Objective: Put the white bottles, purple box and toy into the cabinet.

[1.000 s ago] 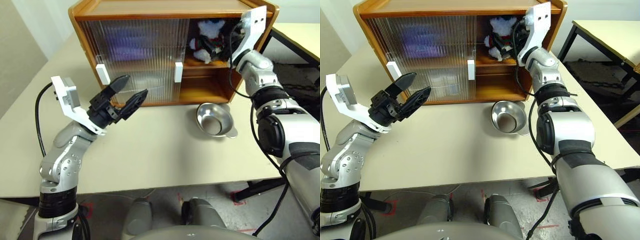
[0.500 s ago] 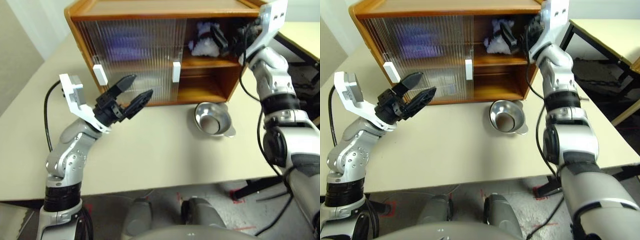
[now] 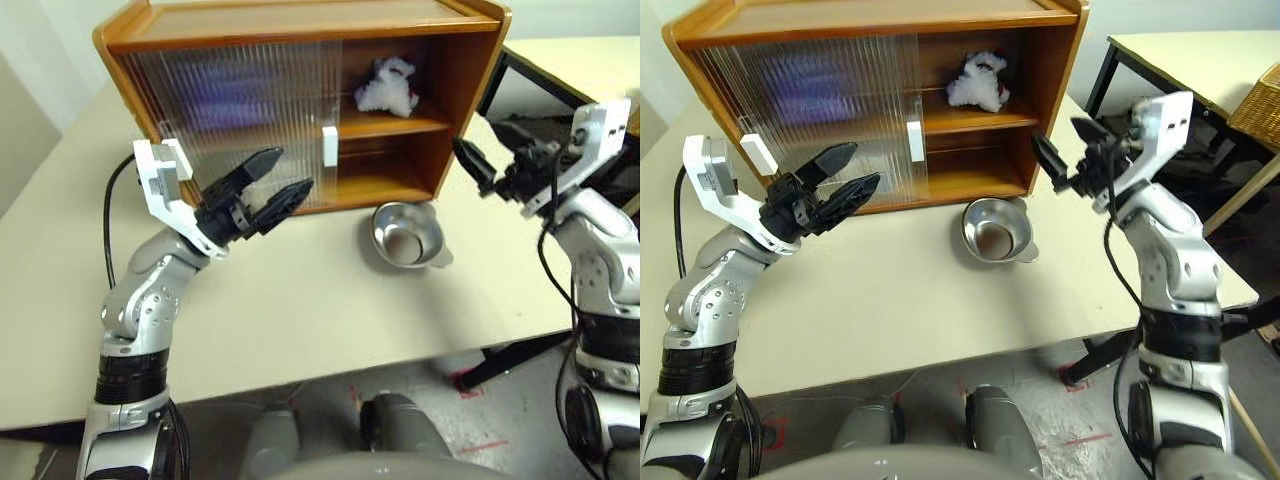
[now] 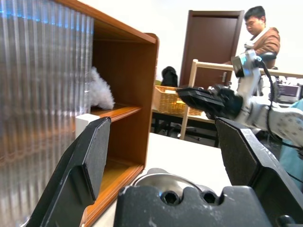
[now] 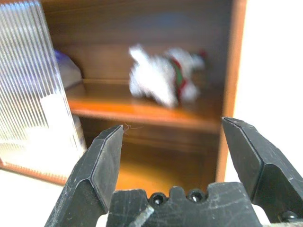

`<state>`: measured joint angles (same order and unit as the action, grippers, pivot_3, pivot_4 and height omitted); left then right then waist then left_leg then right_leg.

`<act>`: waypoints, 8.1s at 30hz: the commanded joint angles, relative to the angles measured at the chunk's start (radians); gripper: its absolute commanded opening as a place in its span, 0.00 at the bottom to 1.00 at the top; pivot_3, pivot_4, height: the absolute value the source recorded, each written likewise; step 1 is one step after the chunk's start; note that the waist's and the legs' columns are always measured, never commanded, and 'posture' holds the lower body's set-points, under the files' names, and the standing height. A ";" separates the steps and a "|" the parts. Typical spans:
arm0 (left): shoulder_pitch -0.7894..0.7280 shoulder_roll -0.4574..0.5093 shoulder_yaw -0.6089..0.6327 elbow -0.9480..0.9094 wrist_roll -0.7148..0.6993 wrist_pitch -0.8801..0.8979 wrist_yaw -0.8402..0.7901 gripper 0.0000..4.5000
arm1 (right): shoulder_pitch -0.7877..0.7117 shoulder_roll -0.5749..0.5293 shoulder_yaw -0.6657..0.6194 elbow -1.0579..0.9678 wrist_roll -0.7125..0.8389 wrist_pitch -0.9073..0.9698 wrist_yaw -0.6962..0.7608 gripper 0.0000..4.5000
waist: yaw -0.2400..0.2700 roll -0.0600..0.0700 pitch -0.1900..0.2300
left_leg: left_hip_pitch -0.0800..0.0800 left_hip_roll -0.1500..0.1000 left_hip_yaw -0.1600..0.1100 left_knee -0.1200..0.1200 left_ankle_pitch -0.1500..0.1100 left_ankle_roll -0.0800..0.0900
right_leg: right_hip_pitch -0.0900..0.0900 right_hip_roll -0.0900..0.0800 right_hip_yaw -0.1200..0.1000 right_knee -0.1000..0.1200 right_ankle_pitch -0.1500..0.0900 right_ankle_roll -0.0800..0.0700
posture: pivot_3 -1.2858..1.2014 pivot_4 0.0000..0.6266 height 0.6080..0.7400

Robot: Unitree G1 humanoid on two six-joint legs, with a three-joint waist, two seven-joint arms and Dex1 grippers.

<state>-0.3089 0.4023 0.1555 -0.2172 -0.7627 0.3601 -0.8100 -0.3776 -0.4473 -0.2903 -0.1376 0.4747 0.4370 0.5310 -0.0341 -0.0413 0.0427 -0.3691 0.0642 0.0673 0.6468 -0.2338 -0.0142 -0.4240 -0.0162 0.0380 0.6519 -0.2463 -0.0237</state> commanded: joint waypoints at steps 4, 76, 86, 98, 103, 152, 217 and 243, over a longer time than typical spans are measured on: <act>-0.031 0.008 -0.009 0.038 0.010 0.003 -0.035 1.00 | 0.137 0.113 -0.153 -0.104 0.326 0.283 -0.148 0.99 | -0.013 0.000 0.000 | 0.000 0.000 -0.001 0.000 0.000 0.000 | 0.000 0.001 0.000 0.000 0.000 0.000 | 0.52 0.00 1.00; -0.026 0.046 0.024 -0.026 -0.005 0.052 -0.008 1.00 | 0.306 0.268 -0.188 0.163 0.862 0.505 -0.385 0.05 | -0.004 0.000 0.000 | -0.001 0.000 -0.001 -0.001 0.000 0.000 | 0.000 0.001 0.001 -0.002 0.000 0.000 | 0.54 0.00 1.00; -0.031 0.048 0.023 -0.015 0.000 0.050 -0.015 1.00 | 0.292 0.280 -0.211 0.152 0.940 0.506 -0.402 0.00 | -0.004 0.000 0.000 | -0.001 0.000 -0.001 -0.001 0.000 0.000 | 0.000 0.001 0.001 -0.002 0.000 0.000 | 0.54 0.00 1.00; -0.047 0.040 0.006 -0.001 0.014 0.038 -0.029 1.00 | 0.196 0.299 -0.204 0.124 1.168 0.470 -0.542 0.00 | -0.011 0.001 0.000 | -0.001 0.000 -0.001 -0.002 0.000 0.000 | 0.000 0.001 0.001 -0.003 0.000 0.001 | 0.53 0.00 1.00; -0.036 0.051 0.019 -0.015 0.013 0.040 -0.022 1.00 | 0.099 0.296 -0.219 0.243 1.143 0.417 -0.527 0.00 | -0.006 0.001 0.000 | -0.002 0.000 -0.001 -0.001 0.000 0.000 | 0.000 0.001 0.001 -0.004 0.001 0.001 | 0.54 0.00 1.00; 0.166 0.109 0.130 -0.247 -0.034 0.053 0.124 1.00 | -0.534 0.230 -0.424 1.400 0.469 -0.059 -0.016 0.00 | 0.124 0.002 0.001 | -0.004 0.001 -0.003 -0.002 0.000 0.002 | -0.001 0.002 -0.001 -0.008 0.002 0.003 | 0.64 0.01 1.00; 0.008 0.047 0.025 -0.038 0.024 -0.009 0.008 1.00 | -0.032 0.280 0.447 0.274 -0.378 -0.462 0.001 0.00 | 0.025 0.002 0.001 | -0.001 0.000 -0.002 -0.001 -0.001 0.001 | -0.001 0.002 0.000 -0.004 0.001 0.002 | 0.57 0.00 1.00; 0.055 0.040 0.044 -0.096 0.026 -0.023 0.067 1.00 | -0.283 0.474 0.434 0.596 -0.594 -0.629 -0.427 0.00 | 0.055 0.000 0.000 | -0.001 0.000 -0.002 -0.001 -0.001 0.001 | -0.003 0.001 0.000 -0.001 0.000 0.001 | 0.60 0.00 1.00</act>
<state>-0.2571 0.4460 0.2070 -0.3039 -0.7447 0.3440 -0.7447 -0.6607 0.0264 0.1666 0.4520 -0.0872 -0.1962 0.1692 0.0209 -0.0416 0.0426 -0.3702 0.0644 0.0652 0.6459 -0.2350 -0.0137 -0.4272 -0.0153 0.0386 0.6512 -0.2462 -0.0232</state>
